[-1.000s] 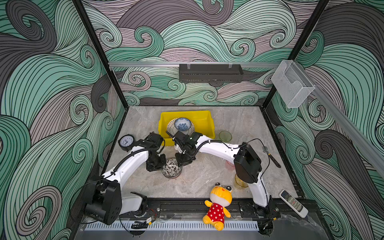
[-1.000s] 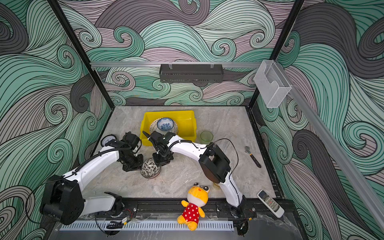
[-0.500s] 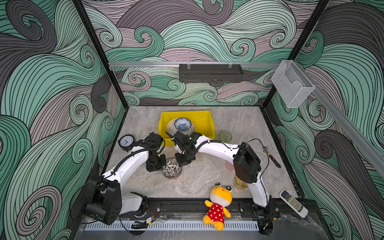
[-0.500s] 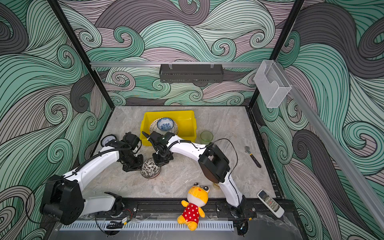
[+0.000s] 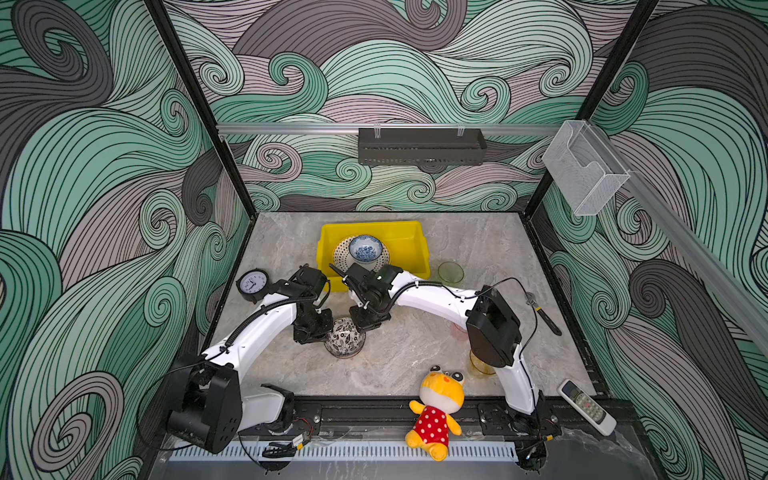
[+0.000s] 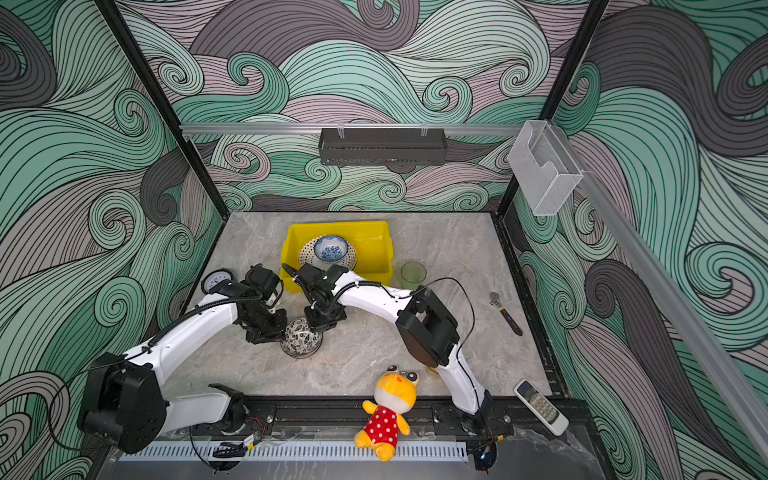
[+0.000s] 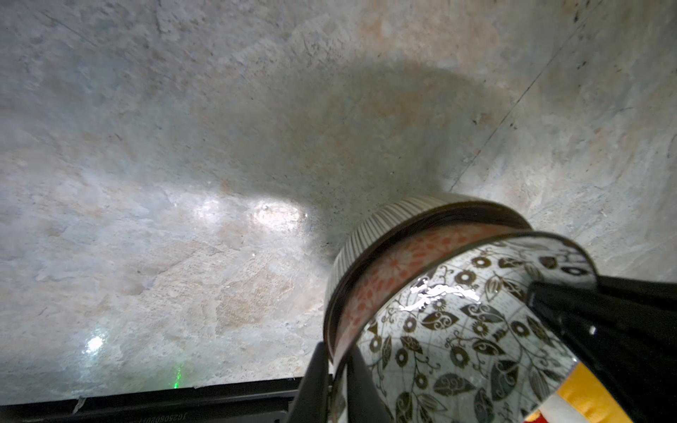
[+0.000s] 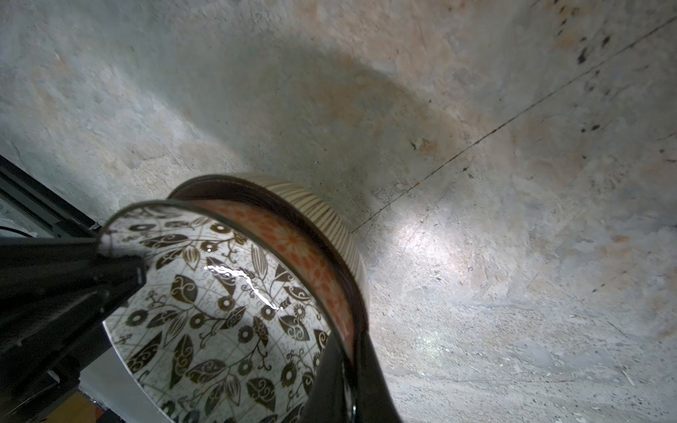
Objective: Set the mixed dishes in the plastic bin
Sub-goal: 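Close the right gripper on the leaf-patterned bowl rim beside the left gripper, then lift the leaf-patterned bowl with the right gripper off the pink bowl while the left releases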
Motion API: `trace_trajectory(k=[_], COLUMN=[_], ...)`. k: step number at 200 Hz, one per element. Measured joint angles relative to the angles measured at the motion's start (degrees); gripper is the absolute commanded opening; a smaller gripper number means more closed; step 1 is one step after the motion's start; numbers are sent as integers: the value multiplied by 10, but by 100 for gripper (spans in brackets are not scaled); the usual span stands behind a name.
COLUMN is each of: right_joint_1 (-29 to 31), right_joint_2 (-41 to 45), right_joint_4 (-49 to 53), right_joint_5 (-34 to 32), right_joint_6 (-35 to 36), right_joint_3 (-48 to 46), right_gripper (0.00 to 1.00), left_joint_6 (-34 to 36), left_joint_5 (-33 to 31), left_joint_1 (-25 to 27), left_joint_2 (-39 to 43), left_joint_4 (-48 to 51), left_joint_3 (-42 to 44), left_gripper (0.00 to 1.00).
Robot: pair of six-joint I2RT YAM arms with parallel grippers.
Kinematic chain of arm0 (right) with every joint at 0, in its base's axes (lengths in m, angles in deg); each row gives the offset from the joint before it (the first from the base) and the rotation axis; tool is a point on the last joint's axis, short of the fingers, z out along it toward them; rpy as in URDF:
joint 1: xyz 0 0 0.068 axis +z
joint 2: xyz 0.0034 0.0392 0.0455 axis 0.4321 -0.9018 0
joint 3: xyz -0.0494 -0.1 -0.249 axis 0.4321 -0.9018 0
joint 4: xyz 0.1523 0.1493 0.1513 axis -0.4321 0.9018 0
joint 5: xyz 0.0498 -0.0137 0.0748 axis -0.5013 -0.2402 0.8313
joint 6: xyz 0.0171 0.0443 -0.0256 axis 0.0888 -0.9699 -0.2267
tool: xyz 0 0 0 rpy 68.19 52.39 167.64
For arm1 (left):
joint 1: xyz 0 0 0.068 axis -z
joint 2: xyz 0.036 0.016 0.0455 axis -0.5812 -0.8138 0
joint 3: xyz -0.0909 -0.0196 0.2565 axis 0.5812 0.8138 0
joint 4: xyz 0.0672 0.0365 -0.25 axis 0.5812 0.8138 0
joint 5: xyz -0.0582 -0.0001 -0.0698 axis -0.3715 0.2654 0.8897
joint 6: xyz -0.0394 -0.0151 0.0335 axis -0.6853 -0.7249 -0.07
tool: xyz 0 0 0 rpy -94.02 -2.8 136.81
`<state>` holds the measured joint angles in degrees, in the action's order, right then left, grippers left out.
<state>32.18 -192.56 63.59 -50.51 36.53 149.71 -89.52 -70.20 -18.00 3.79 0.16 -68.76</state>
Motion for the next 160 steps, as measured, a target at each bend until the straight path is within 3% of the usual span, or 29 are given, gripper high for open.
trace_trajectory(k=[160], right_joint_1=[5], right_joint_2=[6], right_joint_4=[5], right_joint_5=[-19], right_joint_6=[3], right_joint_3=[3], right_gripper=[0], left_joint_6=[7], left_joint_5=[-47], left_joint_1=[-3], left_joint_2=[77], left_joint_4=[41], left_joint_3=[-76], left_gripper=[24])
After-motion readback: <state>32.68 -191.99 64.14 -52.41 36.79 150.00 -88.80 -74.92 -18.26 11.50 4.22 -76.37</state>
